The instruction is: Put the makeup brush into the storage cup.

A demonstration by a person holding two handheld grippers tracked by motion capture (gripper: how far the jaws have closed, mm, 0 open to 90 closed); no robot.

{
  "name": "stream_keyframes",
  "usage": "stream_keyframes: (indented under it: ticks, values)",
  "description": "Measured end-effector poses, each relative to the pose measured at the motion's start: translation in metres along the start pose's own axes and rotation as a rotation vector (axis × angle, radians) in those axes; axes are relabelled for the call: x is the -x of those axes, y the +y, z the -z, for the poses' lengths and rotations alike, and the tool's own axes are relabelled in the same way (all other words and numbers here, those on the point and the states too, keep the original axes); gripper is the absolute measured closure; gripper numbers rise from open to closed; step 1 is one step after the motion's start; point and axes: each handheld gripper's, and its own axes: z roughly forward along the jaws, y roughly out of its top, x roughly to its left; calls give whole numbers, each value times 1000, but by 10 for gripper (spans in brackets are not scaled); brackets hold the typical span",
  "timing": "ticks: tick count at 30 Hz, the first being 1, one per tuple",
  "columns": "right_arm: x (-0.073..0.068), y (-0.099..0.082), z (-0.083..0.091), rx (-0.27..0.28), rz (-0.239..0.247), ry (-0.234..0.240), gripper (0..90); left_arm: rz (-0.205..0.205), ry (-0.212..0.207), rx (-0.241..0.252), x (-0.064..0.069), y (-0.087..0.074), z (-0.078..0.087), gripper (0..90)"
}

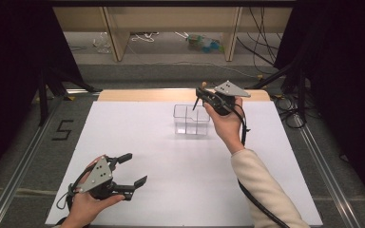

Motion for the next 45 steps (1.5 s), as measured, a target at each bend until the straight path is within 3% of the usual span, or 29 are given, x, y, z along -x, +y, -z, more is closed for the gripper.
stream_keyframes:
  ticks: [26, 27, 45]
  values:
    - [-2, -7, -6, -13, 7, -6, 838, 2, 1, 0, 0, 0, 0, 143]
    - [-1, -7, -6, -18, 10, -6, 838, -12, -2, -1, -1, 0, 0, 143]
    - [-3, -13, -10, -34, 16, -1, 838, 1, 0, 0, 0, 0, 0, 143]
